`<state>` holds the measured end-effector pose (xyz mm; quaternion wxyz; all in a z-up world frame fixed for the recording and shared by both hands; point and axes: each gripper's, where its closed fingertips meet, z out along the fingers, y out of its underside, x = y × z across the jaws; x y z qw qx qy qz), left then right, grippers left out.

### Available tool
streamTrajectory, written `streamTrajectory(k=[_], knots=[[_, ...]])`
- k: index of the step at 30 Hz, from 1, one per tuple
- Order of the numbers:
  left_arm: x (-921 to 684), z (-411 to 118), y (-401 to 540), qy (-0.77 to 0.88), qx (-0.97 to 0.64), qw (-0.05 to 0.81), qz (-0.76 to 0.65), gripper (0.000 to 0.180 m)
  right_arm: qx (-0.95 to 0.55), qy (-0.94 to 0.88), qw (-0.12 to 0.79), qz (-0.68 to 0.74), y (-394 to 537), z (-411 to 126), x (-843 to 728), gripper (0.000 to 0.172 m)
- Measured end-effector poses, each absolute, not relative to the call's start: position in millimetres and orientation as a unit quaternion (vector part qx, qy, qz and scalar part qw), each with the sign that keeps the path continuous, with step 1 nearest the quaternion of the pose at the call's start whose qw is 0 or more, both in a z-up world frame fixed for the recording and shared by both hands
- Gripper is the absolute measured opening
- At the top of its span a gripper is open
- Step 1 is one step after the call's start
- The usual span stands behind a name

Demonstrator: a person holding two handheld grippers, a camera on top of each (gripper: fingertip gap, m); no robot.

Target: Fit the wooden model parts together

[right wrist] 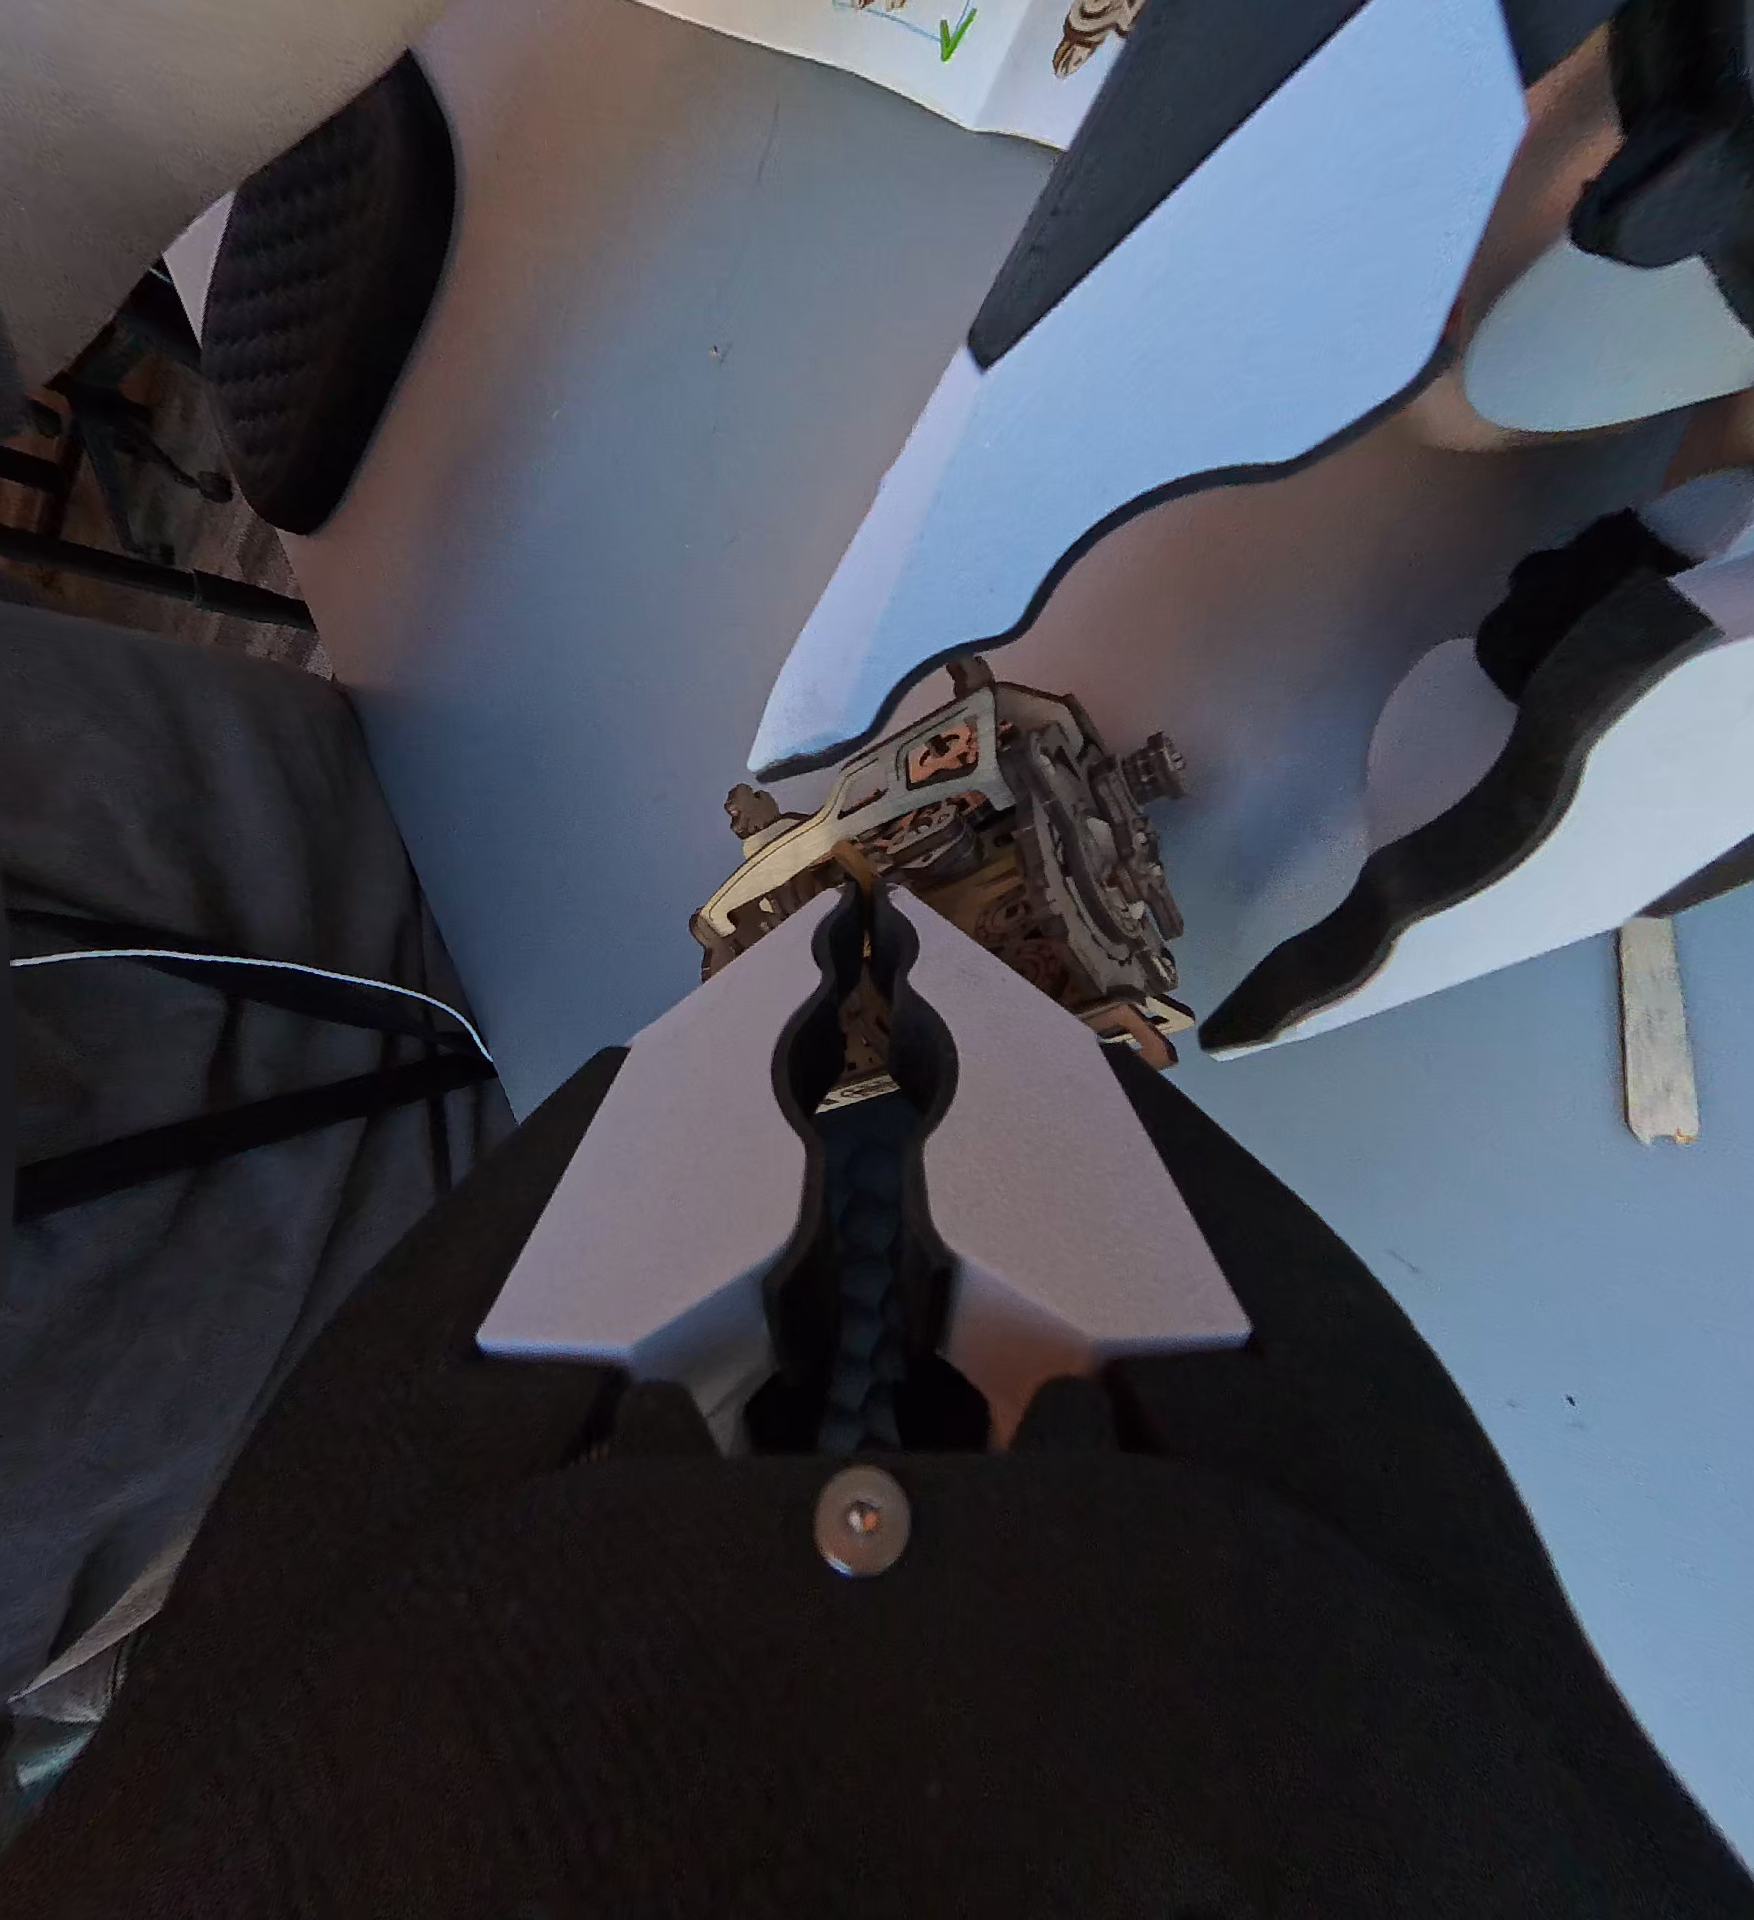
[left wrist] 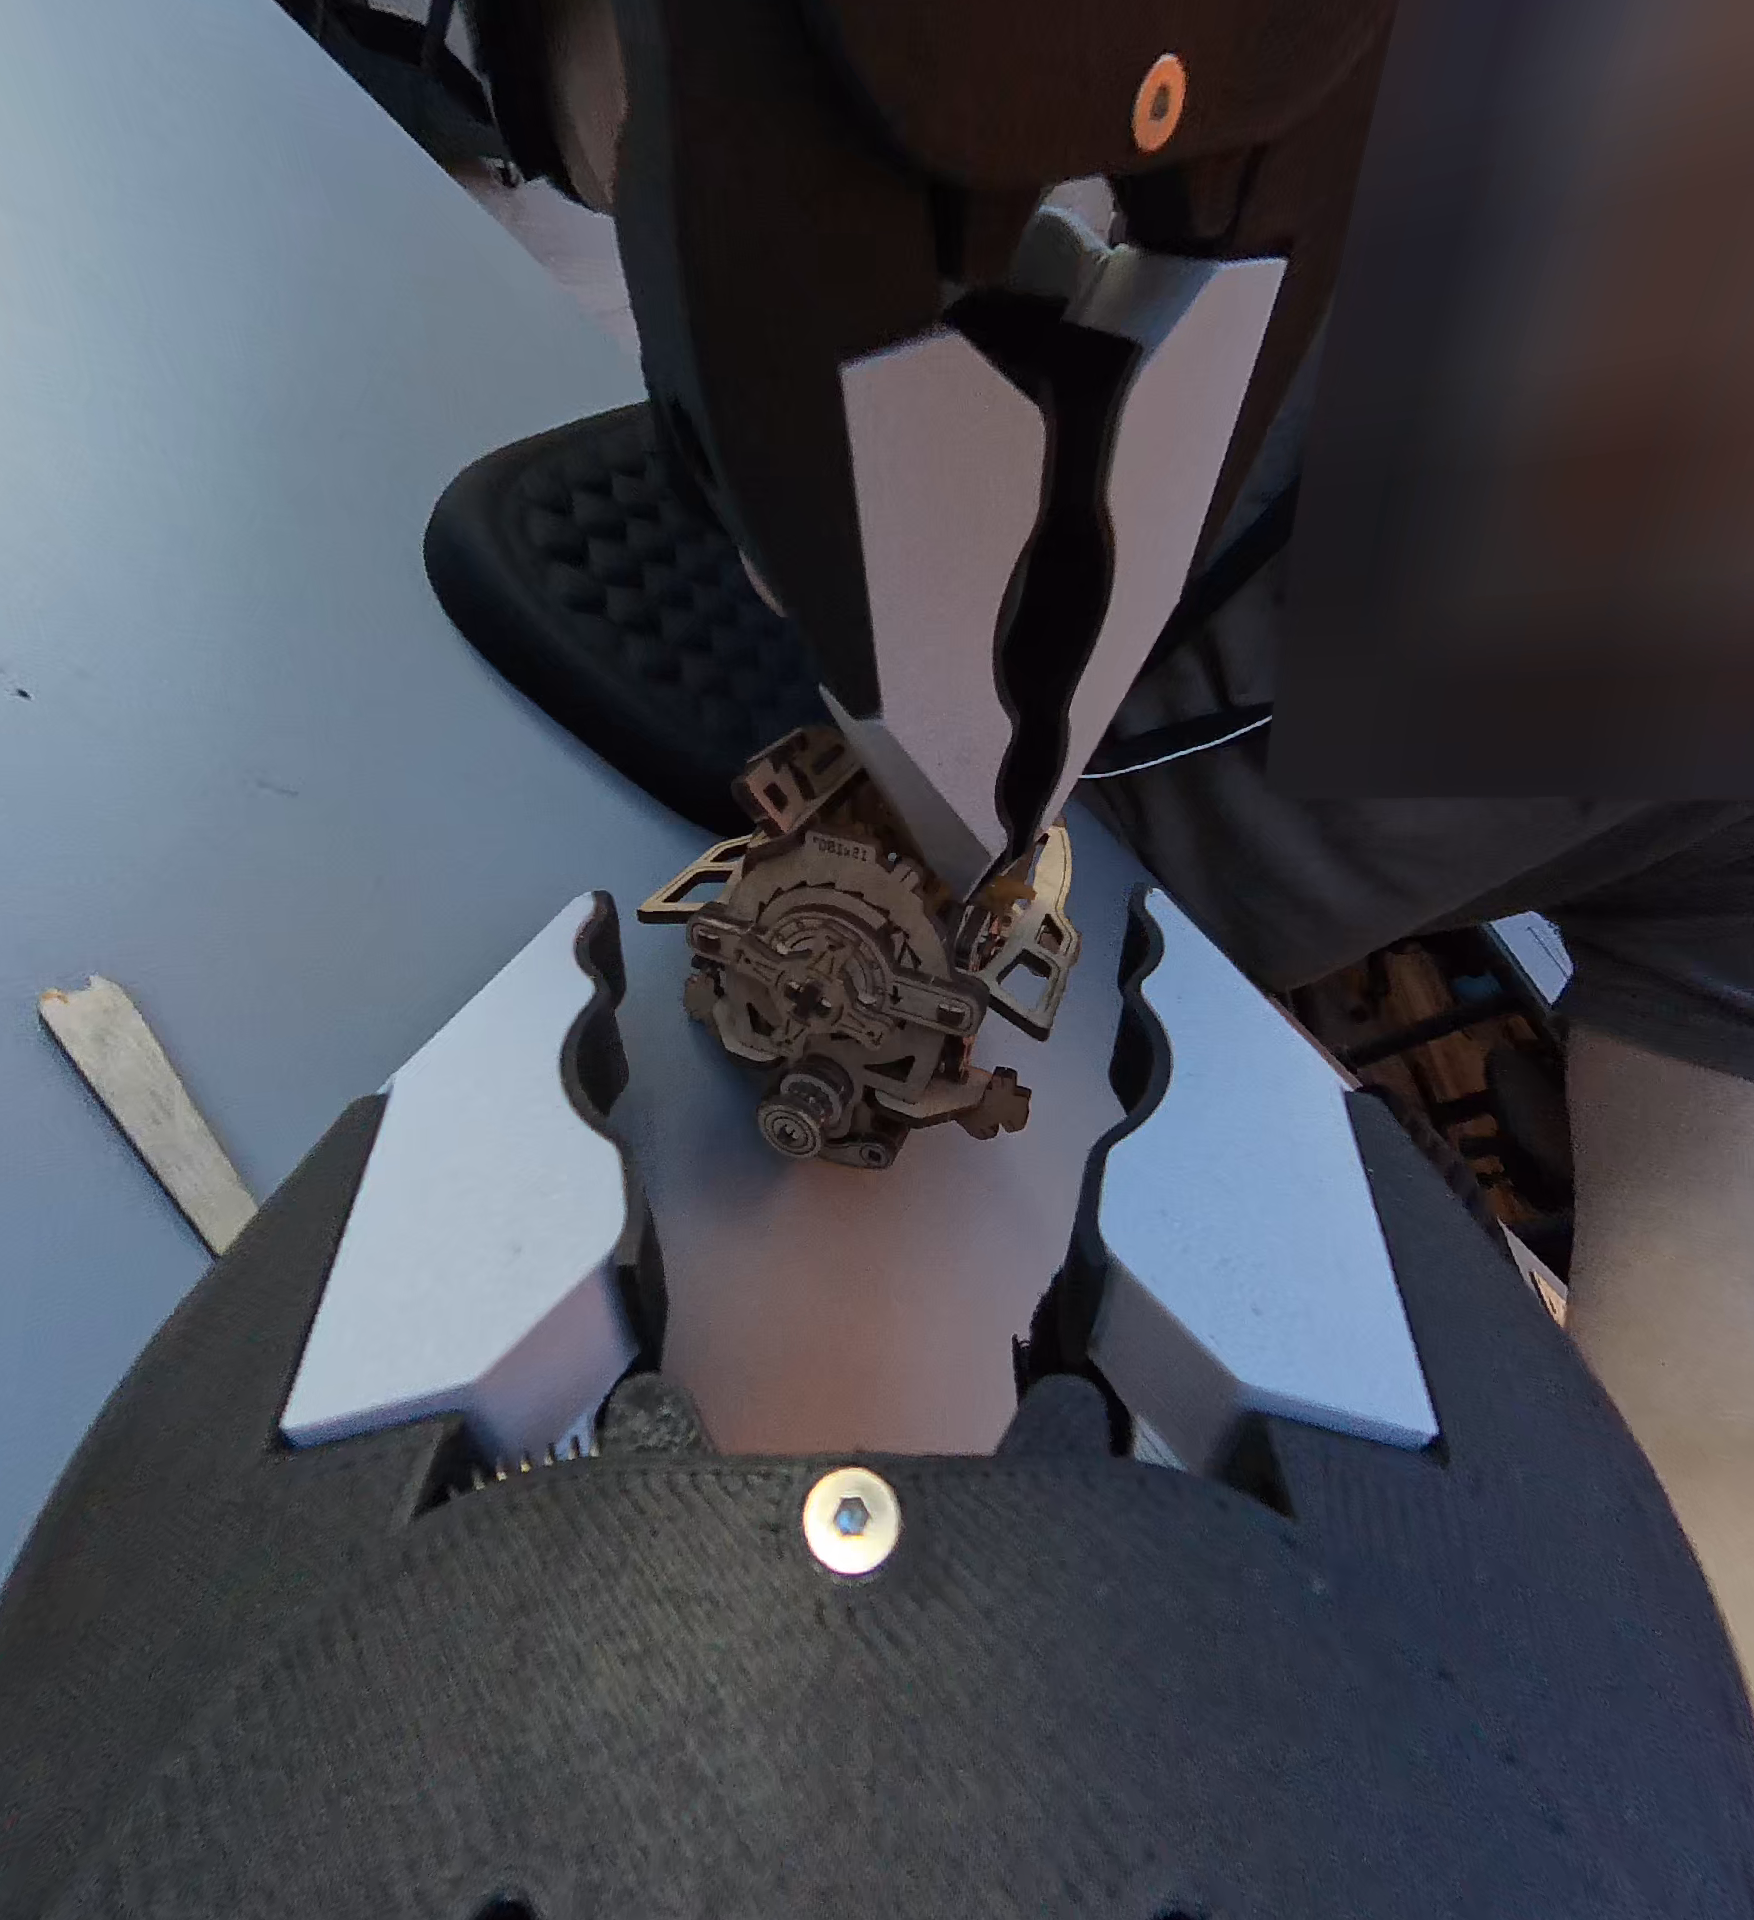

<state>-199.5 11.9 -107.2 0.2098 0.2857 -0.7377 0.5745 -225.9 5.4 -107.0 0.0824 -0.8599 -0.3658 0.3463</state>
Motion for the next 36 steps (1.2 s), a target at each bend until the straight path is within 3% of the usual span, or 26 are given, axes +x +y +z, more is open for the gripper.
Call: streamTrajectory(k=[15, 27, 36], knots=[[-207, -117, 4, -0.738, 0.316, 0.226, 0.552, 0.085, -0.853, -0.383, 0.097, 0.340, 3, -106, -223, 0.000], [-218, -121, -2, -0.742, 0.368, 0.085, 0.554, 0.085, -0.849, -0.373, 0.089, 0.363, -2, -104, -226, 0.000], [-221, -120, -5, -0.727, 0.397, 0.039, 0.559, 0.085, -0.855, -0.338, 0.067, 0.386, -2, -102, -235, 0.000]])
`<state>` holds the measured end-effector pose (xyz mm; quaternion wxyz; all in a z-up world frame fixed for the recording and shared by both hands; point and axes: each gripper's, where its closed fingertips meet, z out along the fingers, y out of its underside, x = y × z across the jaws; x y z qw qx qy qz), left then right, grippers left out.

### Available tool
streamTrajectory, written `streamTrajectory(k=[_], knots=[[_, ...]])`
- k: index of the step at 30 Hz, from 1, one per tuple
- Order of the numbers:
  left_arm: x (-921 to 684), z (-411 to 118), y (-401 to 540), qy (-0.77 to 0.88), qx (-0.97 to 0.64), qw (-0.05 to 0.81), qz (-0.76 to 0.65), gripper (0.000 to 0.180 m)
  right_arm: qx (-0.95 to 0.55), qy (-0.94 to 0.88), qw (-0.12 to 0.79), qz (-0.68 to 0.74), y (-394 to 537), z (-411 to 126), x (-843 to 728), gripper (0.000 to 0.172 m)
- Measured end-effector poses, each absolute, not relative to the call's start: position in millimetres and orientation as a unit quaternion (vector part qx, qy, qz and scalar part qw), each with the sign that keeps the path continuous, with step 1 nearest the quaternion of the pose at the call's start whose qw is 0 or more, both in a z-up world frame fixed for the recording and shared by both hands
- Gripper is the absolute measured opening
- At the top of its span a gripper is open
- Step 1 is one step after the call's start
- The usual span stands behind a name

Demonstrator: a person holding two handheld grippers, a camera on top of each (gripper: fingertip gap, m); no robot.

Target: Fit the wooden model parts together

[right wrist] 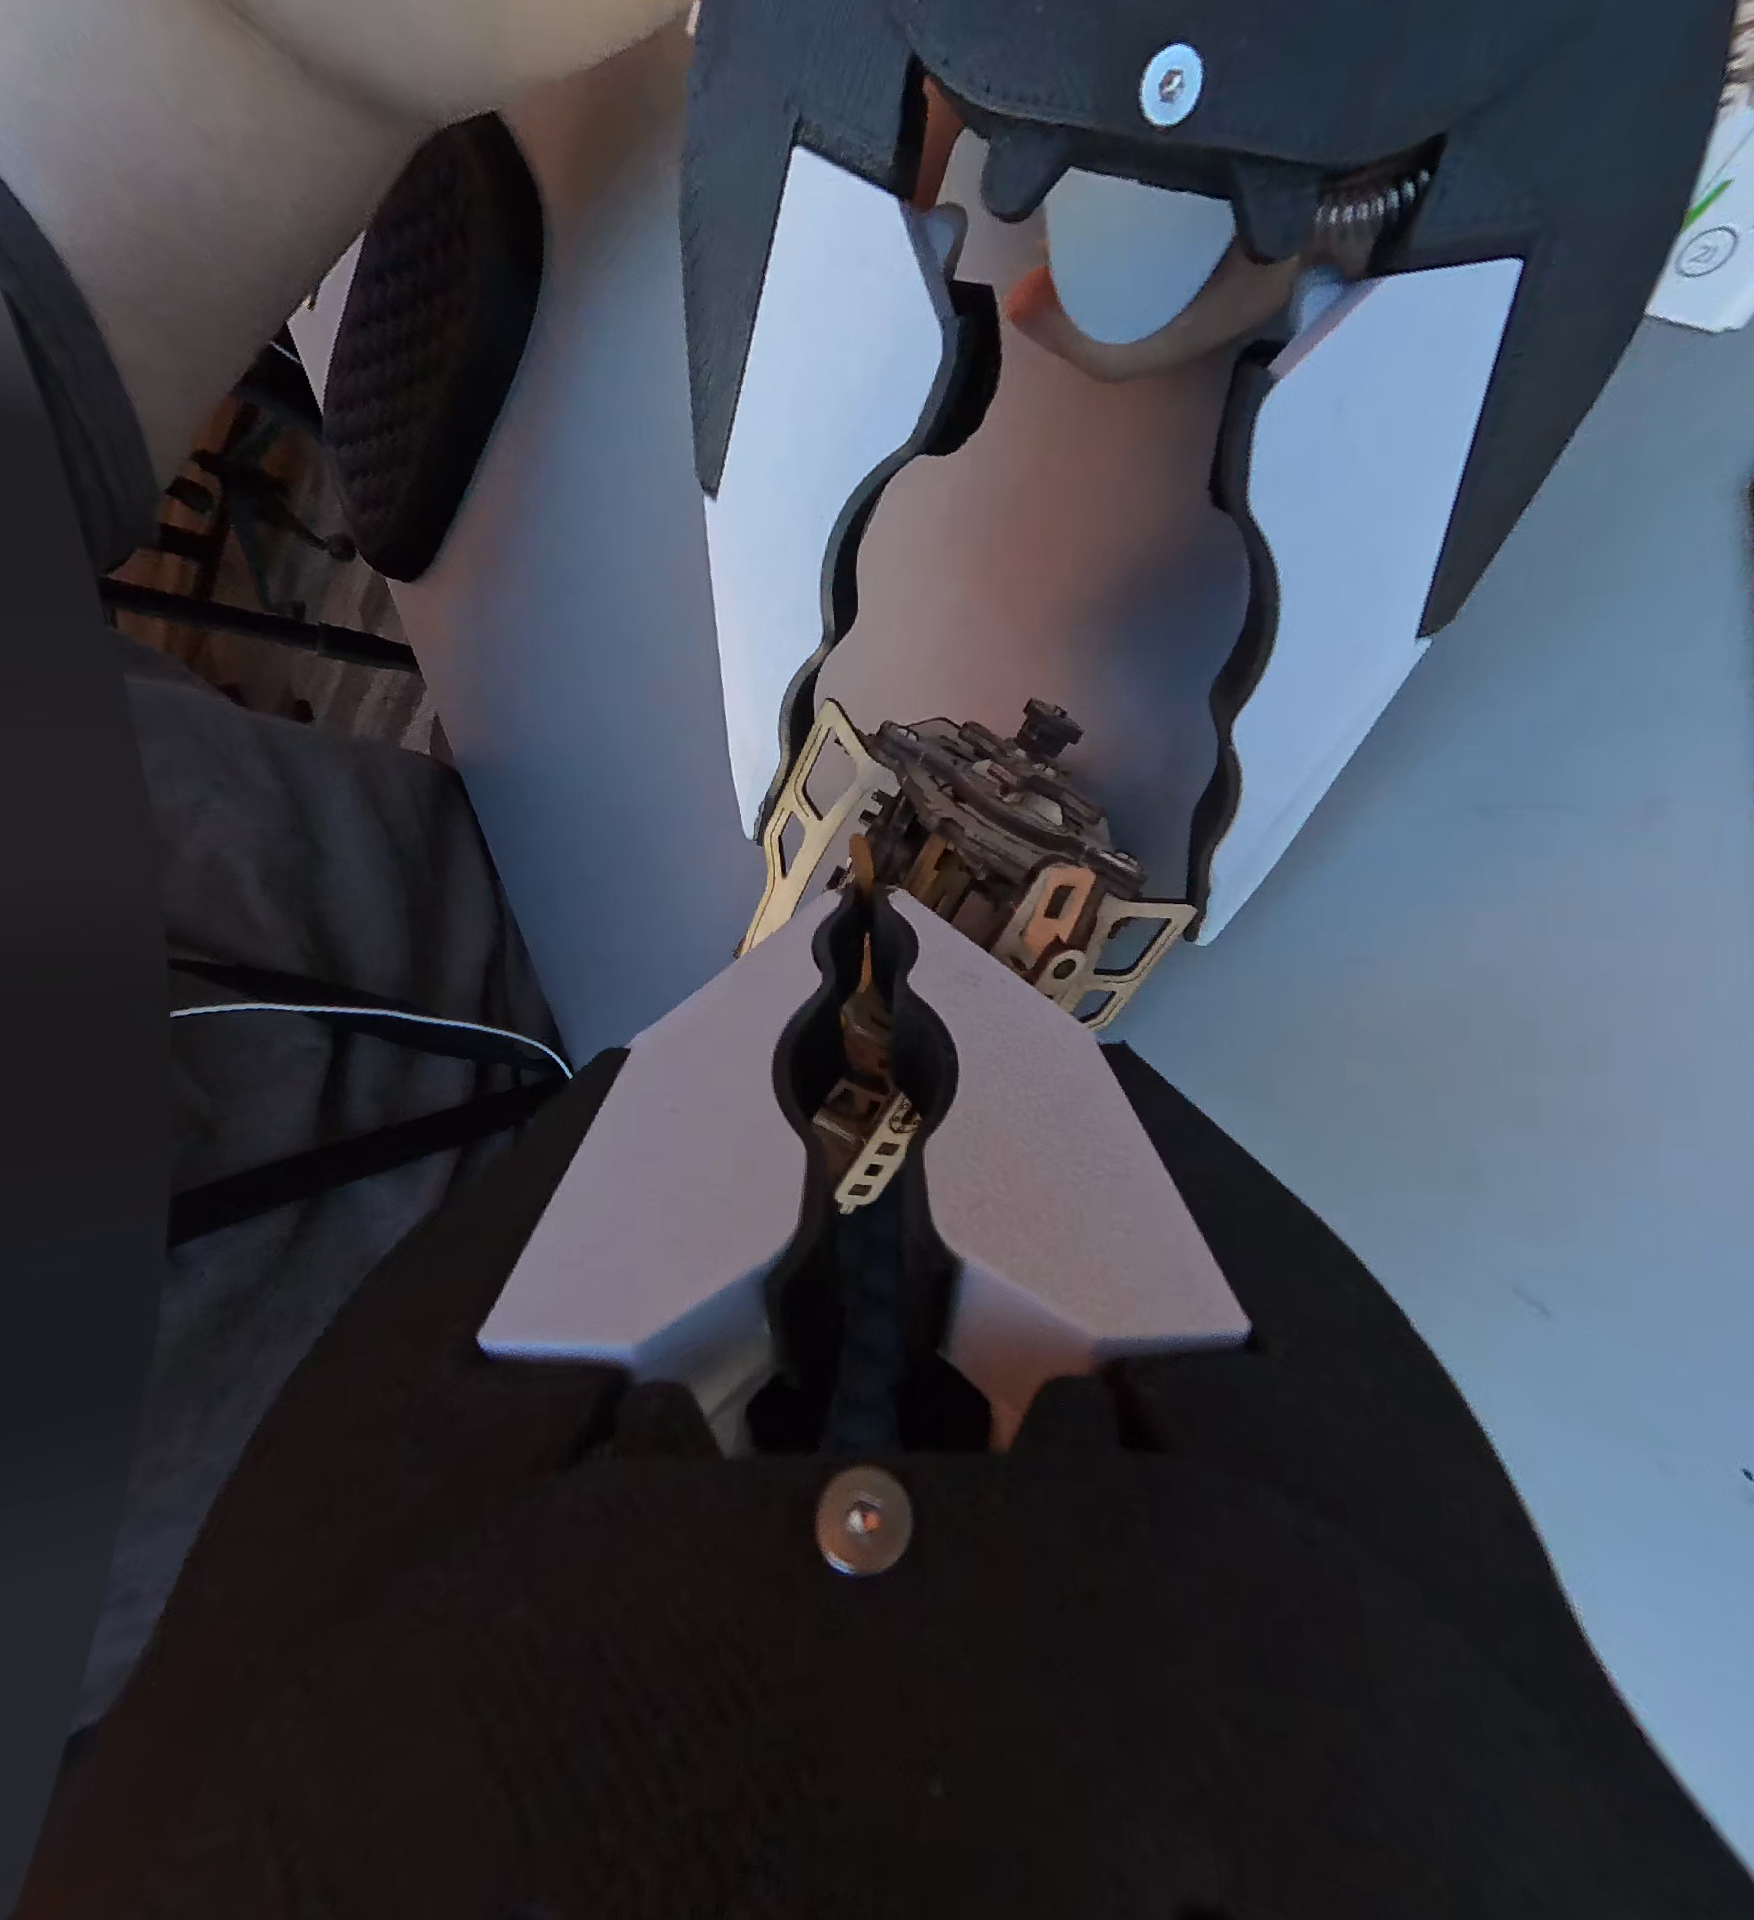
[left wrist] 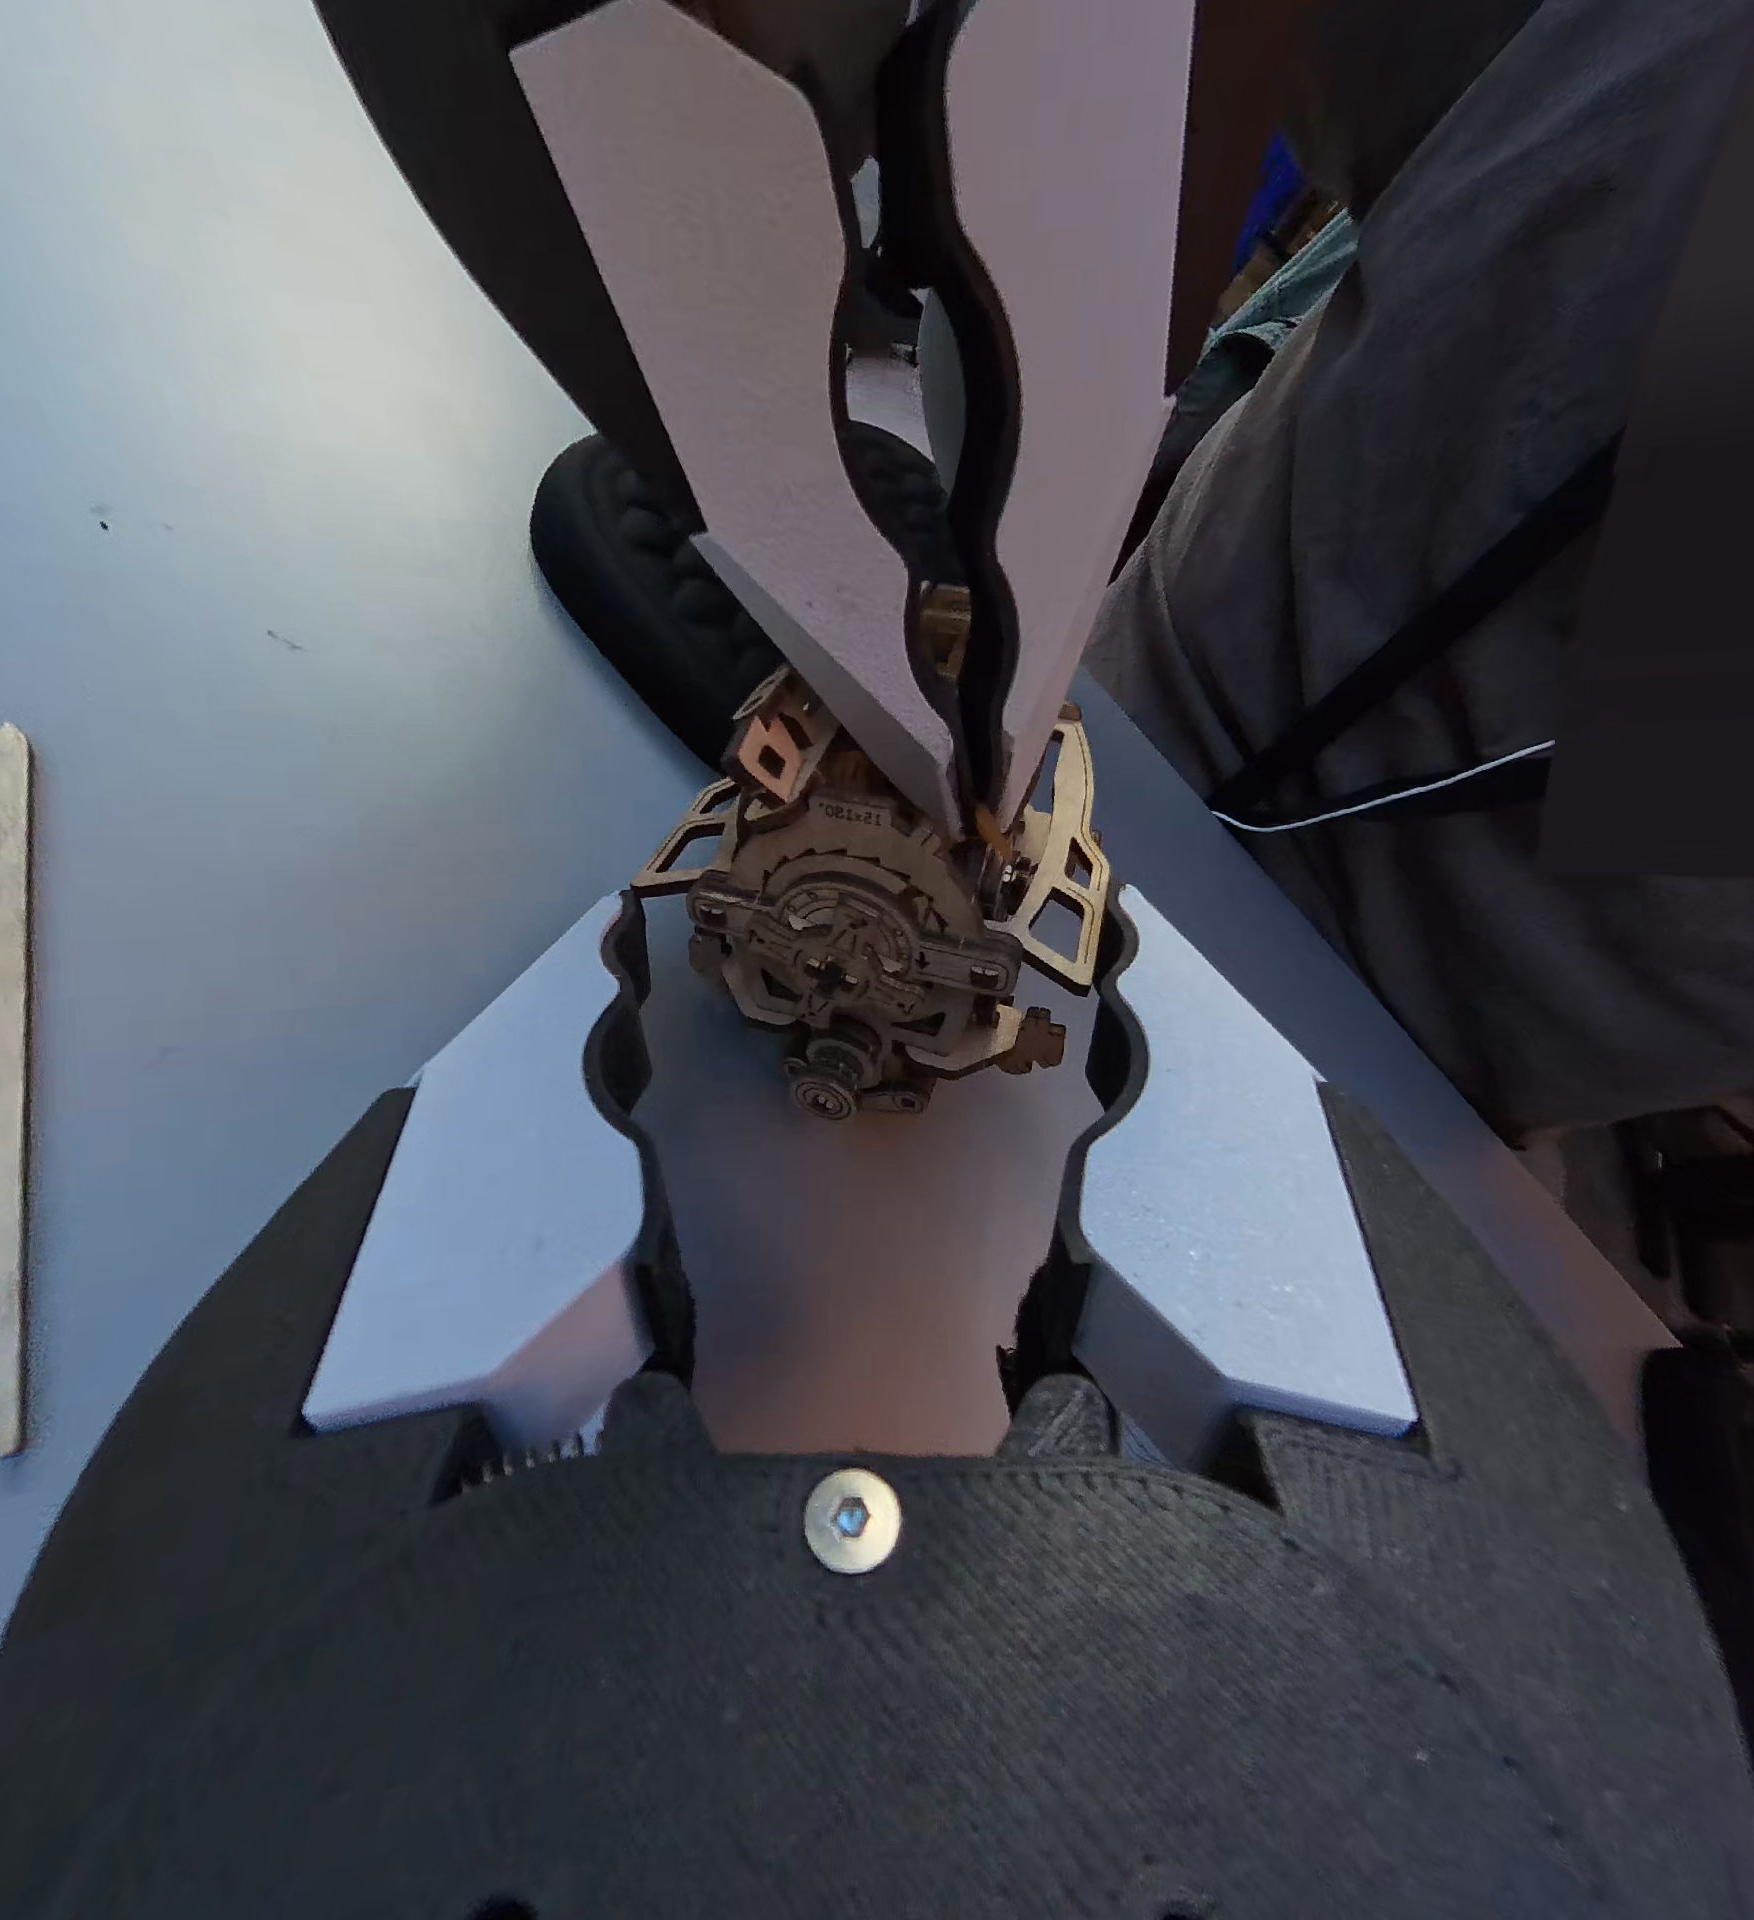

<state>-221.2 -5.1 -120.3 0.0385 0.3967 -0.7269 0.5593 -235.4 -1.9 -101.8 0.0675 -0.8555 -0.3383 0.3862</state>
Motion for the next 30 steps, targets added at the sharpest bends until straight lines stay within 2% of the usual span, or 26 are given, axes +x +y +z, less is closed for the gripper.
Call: streamTrajectory(k=[6, 10, 17, 30], knots=[[-221, -120, -6, -0.723, 0.407, 0.015, 0.558, 0.085, -0.869, -0.293, 0.056, 0.395, 0, -100, -239, 0.000], [-216, -126, -16, -0.731, 0.414, 0.012, 0.543, 0.096, -0.878, -0.283, 0.061, 0.382, 5, -99, -240, 0.000], [-215, -126, -18, -0.740, 0.405, -0.013, 0.537, 0.095, -0.886, -0.299, 0.053, 0.350, -1, -106, -238, 0.000], [-205, -126, -11, -0.717, 0.453, -0.062, 0.526, 0.094, -0.909, -0.222, 0.054, 0.349, 11, -104, -229, 0.000]])
